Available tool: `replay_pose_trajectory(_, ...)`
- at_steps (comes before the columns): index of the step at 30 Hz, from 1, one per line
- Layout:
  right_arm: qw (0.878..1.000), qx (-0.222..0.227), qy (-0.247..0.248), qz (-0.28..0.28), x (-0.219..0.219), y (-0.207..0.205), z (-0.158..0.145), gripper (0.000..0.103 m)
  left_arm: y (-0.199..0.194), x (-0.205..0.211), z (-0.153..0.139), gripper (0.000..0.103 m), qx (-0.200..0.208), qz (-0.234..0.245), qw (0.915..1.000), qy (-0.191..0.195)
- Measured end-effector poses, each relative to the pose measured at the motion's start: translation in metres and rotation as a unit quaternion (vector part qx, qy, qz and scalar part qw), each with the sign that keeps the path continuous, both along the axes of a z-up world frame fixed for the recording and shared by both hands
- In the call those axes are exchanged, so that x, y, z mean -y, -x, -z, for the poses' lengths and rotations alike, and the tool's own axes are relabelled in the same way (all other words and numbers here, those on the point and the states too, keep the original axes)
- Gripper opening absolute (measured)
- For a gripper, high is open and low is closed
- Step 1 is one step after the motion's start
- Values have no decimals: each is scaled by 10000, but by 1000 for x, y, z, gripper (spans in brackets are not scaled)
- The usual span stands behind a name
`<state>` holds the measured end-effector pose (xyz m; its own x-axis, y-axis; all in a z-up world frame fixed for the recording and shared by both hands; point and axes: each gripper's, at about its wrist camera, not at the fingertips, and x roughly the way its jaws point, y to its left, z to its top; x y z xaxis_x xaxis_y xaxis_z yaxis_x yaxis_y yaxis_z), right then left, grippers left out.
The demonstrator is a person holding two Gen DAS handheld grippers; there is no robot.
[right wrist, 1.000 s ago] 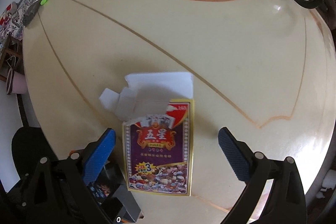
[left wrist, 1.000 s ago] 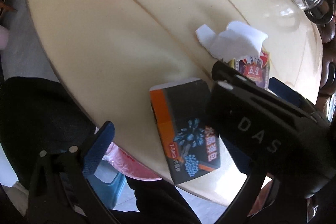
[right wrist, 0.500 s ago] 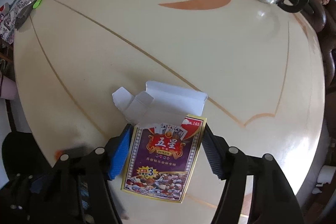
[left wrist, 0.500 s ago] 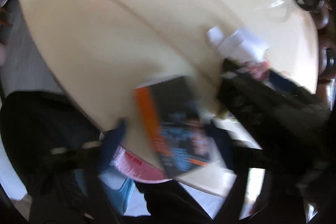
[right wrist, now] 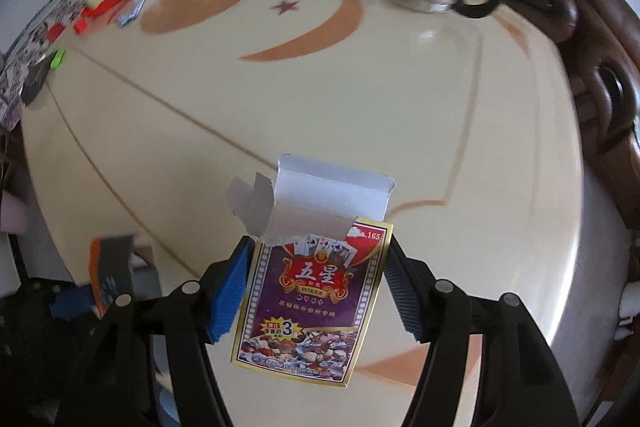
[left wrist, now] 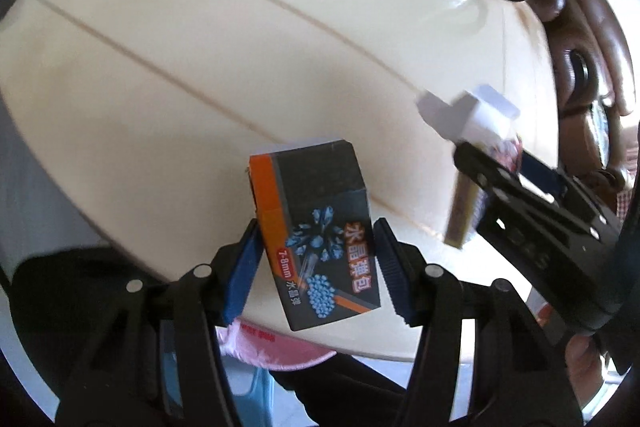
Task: Collect trash
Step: 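Carry the firework box and playing-card box with both tools over the pink bin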
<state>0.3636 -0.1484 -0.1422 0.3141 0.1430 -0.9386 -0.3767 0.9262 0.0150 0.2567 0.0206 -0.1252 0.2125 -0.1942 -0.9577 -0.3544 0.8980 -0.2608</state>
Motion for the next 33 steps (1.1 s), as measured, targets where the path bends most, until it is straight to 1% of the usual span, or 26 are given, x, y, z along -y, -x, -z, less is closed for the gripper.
replay_pose_trajectory(3,9998,95,-87,122,19,2,-8,63,7,0,-4,56,196,209,9994,-196)
replay_pose_trajectory(4,9997,146,-97,165,23,4,-12,63,6,-9,-6,56,253,263,9991,-216)
replay_pose_trajectory(7,9992,327,-40,218,34,15,-24,63,7,-13,-13,56,467,433,9971,-420)
replay_pose_trajectory(11,9977,613,-12,272,41,35,-43,63,16,-18,-31,56,810,635,9931,-567)
replay_pose_trajectory(13,9969,729,-74,295,43,46,-55,63,18,-21,-35,56,966,727,9903,-691)
replay_pose_trajectory(17,9940,1041,-94,316,43,75,-78,63,31,-22,-56,56,1291,965,9834,-830)
replay_pose_trajectory(19,9924,1166,-154,354,44,91,-88,63,40,-19,-66,56,1439,1087,9790,-948)
replay_pose_trajectory(22,9904,1336,-93,354,41,113,-101,63,55,-17,-80,56,1682,1274,9717,-1066)
replay_pose_trajectory(29,9866,1581,-107,375,35,159,-126,63,88,-16,-106,56,2048,1469,9603,-1196)
replay_pose_trajectory(33,9841,1739,-73,353,31,186,-139,63,105,-15,-116,56,2175,1582,9546,-1279)
